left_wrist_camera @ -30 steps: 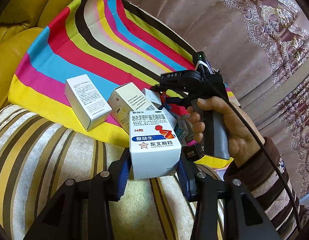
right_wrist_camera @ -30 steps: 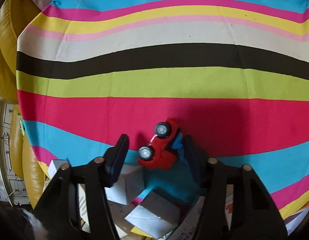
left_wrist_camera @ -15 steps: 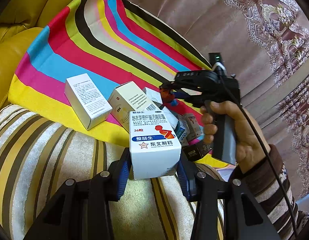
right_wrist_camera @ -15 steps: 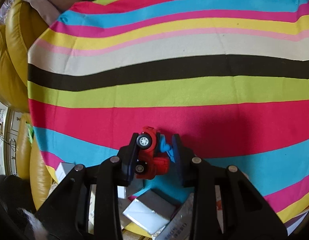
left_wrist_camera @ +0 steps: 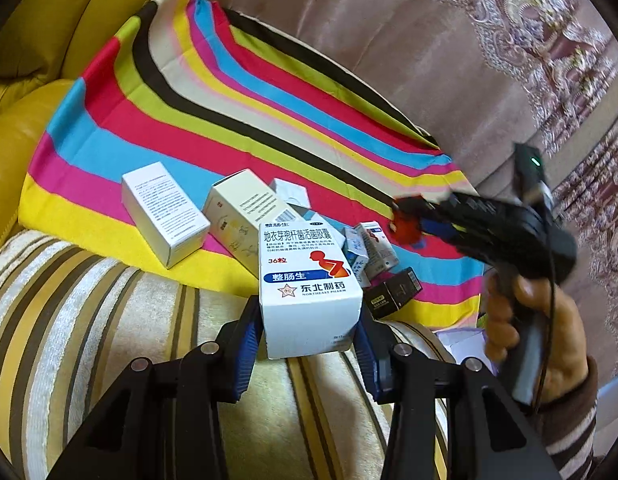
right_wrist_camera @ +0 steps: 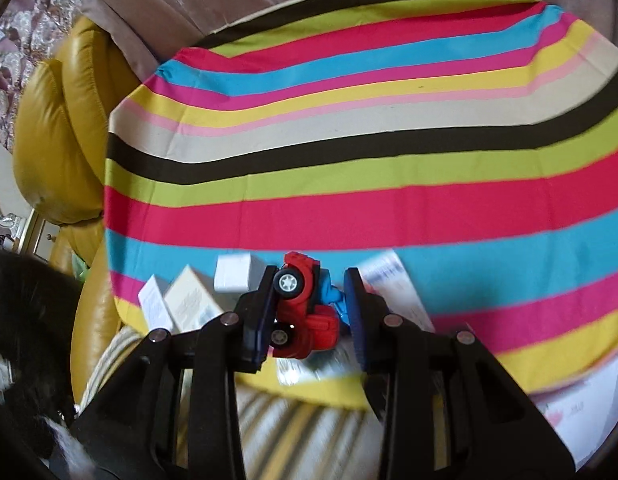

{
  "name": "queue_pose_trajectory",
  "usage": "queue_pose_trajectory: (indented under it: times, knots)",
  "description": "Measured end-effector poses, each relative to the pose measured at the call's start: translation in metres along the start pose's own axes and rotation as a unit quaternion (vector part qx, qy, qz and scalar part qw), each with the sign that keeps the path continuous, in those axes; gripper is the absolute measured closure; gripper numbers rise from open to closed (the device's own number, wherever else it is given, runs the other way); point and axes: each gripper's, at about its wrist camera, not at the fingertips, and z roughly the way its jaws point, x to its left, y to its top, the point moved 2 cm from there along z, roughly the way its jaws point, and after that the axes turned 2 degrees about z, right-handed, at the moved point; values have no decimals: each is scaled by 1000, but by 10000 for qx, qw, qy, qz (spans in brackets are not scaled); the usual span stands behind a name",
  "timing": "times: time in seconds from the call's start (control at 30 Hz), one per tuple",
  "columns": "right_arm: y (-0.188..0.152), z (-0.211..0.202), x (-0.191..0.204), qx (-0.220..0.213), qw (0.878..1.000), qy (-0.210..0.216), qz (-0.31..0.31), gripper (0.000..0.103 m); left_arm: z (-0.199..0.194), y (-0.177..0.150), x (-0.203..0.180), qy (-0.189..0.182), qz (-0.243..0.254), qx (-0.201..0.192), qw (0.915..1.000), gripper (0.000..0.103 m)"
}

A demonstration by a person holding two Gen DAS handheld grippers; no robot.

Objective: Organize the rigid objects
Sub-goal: 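Grasp the red toy car with the right gripper while the left holds its box, then carry the red-figure box and red car into the purple-rimmed box, opening both grippers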

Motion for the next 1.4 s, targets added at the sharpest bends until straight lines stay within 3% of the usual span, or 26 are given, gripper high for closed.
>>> queue_pose_trajectory:
  times: [0.33,0.63,0.87,1.4]
  knots:
    - [-55,-72,-63,-319,9981,-311,426,66,9,-7,-43,-246,449,270,9983,59]
    - [-103,-112,-128,-392,9925,-596,989,66,32,-20,-101,-516,1066,761,9900,59]
    - [-130,-135,-162,-499,9871,-877,1246,66,54,-37,-150,-765,1601,1124,9777,59]
    - [-167,-171,-218,-735,9673,-1947,1448,66,94,-75,-224,-1222,2151,1832,9514,59]
